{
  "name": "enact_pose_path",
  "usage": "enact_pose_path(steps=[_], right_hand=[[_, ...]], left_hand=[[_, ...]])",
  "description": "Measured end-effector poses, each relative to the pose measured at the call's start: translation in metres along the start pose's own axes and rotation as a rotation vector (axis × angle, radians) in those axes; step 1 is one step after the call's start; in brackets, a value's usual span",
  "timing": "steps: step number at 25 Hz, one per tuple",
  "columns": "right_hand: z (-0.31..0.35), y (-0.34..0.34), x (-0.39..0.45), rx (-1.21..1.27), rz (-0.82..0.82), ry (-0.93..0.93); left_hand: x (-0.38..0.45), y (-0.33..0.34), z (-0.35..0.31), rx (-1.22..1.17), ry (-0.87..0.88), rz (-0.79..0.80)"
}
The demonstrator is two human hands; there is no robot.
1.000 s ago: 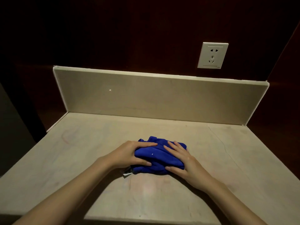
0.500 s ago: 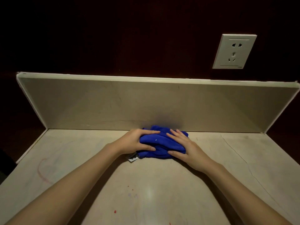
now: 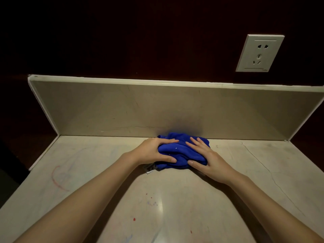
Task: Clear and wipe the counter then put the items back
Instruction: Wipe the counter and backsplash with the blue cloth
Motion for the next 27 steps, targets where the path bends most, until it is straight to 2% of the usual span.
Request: enact_pose_path(steps=[9,17,27], right_hand=[[0.023,0.015,-0.068,0.002,0.046,-0.012],[0.055,0.027,-0.168,0.023,0.086,-0.078],[0.077,0.044,-0.260,-0.001,0.069,-0.160]], left_hand=[[-0.066,0.023,-0.033,0.043,-0.021,0.002],[-0.152,0.056,-0.088,0.041,-0.026,-0.012],[-0.235,0.086,-0.142,0.077,-0.014,-0.068]])
Point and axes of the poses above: each hand's wrist, its own x-axis towards the middle knuckle, its own y-axis out of the palm, z = x × y, the point moved 8 cm from there along x, towards the middle knuckle, and after that the axes turned 5 degrees about x, right-handed, at the moved point
